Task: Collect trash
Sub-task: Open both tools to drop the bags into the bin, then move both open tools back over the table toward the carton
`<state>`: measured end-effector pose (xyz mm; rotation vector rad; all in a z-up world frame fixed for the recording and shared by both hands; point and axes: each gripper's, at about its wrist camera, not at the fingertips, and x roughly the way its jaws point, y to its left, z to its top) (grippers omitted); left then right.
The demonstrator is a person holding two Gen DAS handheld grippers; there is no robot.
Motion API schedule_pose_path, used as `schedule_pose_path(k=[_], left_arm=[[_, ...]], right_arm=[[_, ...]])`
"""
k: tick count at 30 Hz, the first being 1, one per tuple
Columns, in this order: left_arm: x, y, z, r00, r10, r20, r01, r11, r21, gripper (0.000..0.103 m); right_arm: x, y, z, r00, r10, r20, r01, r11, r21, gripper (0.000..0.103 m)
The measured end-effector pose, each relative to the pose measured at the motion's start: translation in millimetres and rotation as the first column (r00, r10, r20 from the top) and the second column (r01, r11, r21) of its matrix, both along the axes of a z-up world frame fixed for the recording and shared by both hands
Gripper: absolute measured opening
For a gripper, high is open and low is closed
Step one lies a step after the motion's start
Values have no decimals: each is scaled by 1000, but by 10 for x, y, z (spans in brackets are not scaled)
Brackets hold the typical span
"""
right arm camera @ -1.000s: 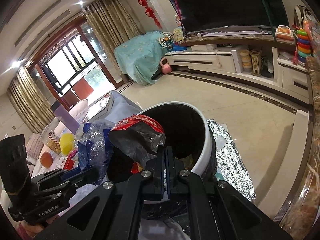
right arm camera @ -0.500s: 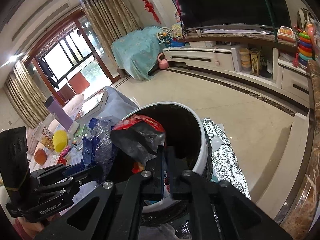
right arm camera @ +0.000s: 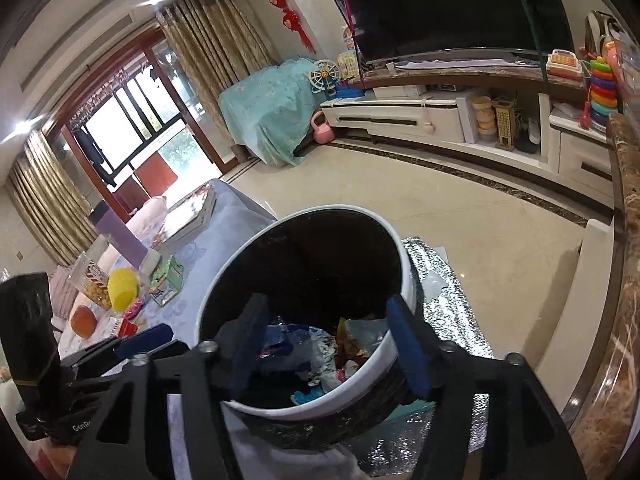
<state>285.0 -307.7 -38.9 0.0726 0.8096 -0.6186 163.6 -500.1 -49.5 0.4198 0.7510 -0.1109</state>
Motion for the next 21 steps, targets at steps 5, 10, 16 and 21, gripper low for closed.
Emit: schedule_pose_path(k=[5,10,16,21], left_arm=[[-155,377,-20,998,58,-10,-58,998,-30,58],[-287,765,-94,992,123,-39,-125,991,-49,58],[-434,1232,-143,977,200,-69,-204,977,-62,58],[-538,1607,-149,964,254,-81,-260,963,-66,58]], right_arm=[[-30,131,35,1000,10,18,-10,1000,12,79],[-30,406,19,999,44,22,-45,999,5,84],[22,757,-40,994,108,16,-109,994,18,85],[91,1062,-90,986,168,5,-168,986,20,85]])
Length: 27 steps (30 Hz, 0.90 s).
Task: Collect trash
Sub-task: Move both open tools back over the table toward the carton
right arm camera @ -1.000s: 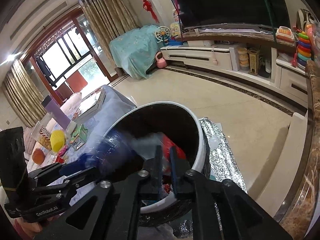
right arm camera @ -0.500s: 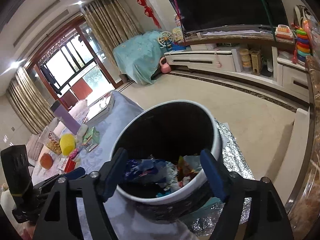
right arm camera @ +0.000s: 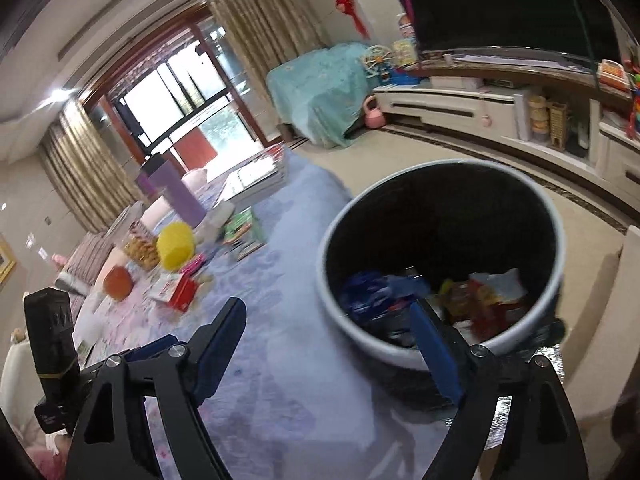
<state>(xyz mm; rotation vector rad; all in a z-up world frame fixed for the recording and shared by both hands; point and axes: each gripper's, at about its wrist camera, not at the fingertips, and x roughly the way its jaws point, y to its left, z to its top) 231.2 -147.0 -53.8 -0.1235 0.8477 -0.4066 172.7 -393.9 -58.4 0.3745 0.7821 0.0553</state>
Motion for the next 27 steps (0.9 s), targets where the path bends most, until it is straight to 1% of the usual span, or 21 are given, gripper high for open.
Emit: schedule_pose_path(k=[6,14,18,23,25,27], left_arm=[[-89,469,-15,996,92,-19,-93,996,-14,58],[-136,985,-51,978,204,-48,-206,978,-24,58],[-67,984,-6,975,218,-43,-219,975,-25,59],[167,762,20,981,191,-29,-191,981,-11,66],[327,639,0,982,186,-22,-185,983,12,66],[481,560,-44,981,193,-34,-192,981,33,66]], right_arm=[[92,390,-98,996,92,-22,-92,996,5,86],[209,830,-189,978,206,-34,-206,979,9,87],[262,915,-213,976,216,-36,-216,976,17,87],[286,928,-208,978,206,-32,-206,978,24,87],[294,902,-197,980,198,-29,-197,980,28,87],[312,879,-180,981,192,-25,-191,981,36,87]])
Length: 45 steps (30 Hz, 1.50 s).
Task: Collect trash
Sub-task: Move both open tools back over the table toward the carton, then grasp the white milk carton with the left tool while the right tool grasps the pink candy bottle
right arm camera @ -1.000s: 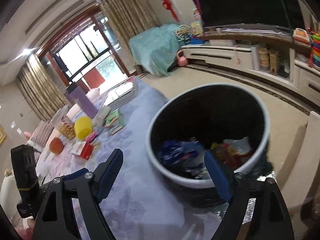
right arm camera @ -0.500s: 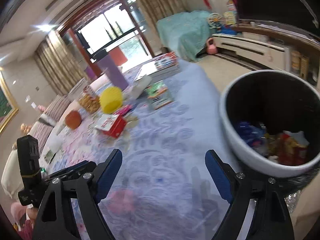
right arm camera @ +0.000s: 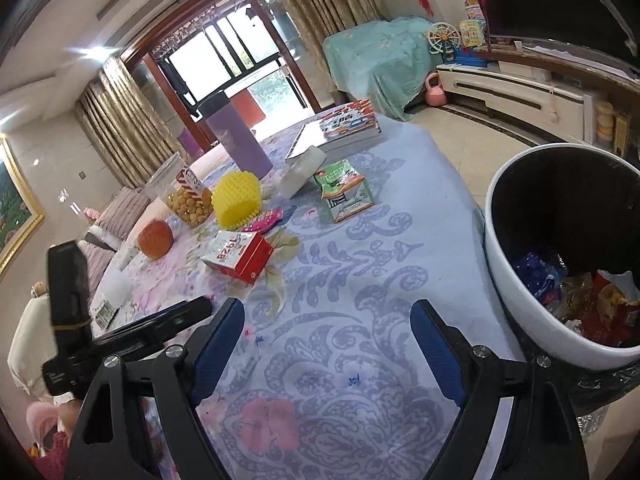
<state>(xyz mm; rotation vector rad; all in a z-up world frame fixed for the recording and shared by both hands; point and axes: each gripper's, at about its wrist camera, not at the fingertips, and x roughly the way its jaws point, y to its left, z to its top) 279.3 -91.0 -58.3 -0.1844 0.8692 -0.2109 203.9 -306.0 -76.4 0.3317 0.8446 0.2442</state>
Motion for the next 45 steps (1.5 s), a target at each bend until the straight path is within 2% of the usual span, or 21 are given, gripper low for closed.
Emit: schedule_pose_path(k=[5,7,11,14,17,20,22,24,27,29,31,32,36,38,42,45], left_arm=[[387,-109,-158,996,75,-51,-73,996,48,66],[432,-99,-159,994,107,-38,-104,992,66,66],[416,141,-146,982,190,-14,-187,976,110,66],[369,405,-189,970,241,-28,-236,964,121,65],[315,544,-183,974,225,-36,-224,974,45,66],[318,471,-119,981,194,-19,-194,981,-2,66],[368,388,-81,986,164,-2,-164,986,-14,69],[453,242,-49,987,158,20,-158,987,31,77],[634,150,-88,979,200,32,-203,970,134,77],[718,132,-145,972,233,23,-233,957,175,77],[797,156,-199,970,241,13,-240,955,175,65],[815,184,-224,971,240,8,-237,956,171,54],[668,352,-199,977,213,20,-213,968,135,53],[547,518,-196,982,187,20,-188,978,92,53],[347,825,-221,993,117,1,-117,993,32,53],[241,967,-237,997,81,6,-81,996,23,53]], right_arm=[[57,-58,22,1000,-12,4,12,1000,16,87],[96,-51,12,1000,-11,3,11,1000,18,87],[192,-12,-39,1000,6,-6,-6,1000,26,87],[265,8,-74,1000,19,-8,-19,999,38,87],[332,21,-116,1000,24,-10,-23,998,61,87],[383,32,-150,1000,28,-10,-27,997,75,87],[415,43,-168,1000,29,-10,-28,996,81,87],[440,39,-185,1000,25,-12,-24,996,88,87],[467,22,-198,1000,15,-15,-14,995,98,87],[483,17,-199,1000,8,-15,-6,995,103,87],[495,29,-198,1000,7,-13,-5,994,107,87],[507,45,-198,1000,8,-12,-7,994,107,87],[568,182,-187,999,32,3,-33,995,93,87],[631,310,-190,998,65,4,-65,995,71,86],[848,648,-254,989,146,-15,-146,989,10,86],[1030,891,-295,975,223,-9,-223,975,1,85]])
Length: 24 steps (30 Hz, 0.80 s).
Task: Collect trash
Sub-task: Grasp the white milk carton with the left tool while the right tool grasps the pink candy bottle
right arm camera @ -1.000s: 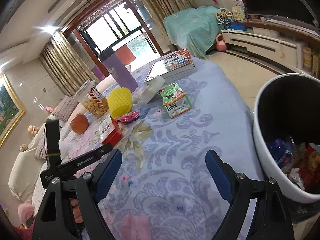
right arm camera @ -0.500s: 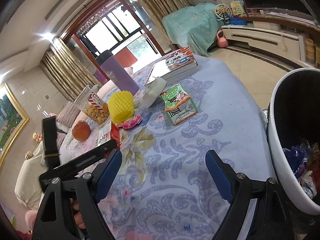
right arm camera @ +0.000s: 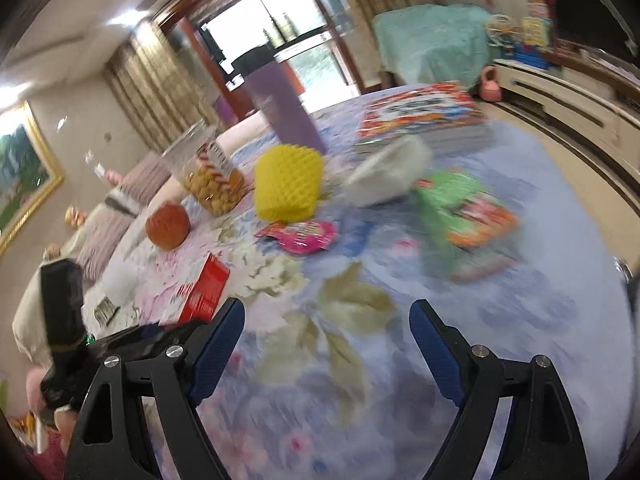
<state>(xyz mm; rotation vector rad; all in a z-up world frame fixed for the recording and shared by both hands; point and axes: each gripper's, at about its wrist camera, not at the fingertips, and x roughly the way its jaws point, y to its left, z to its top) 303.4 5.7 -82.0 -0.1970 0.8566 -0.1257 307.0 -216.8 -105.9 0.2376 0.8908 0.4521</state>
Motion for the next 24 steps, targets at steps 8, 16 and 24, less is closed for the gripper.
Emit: schedule_pose_path(k=[8,16,24], left_arm=[[-126,229,-17,997,82,11,-82,996,-17,54],[-120,143,-24,986,166,3,-166,985,53,58],[-109,173,-21,979,205,1,-205,978,47,67]], right_arm=[[550,569,-130,991,130,17,-126,979,-158,85],[830,879,-366,980,191,-48,-197,946,-257,56],[530,747,-262,983,180,-35,-183,961,-209,51]])
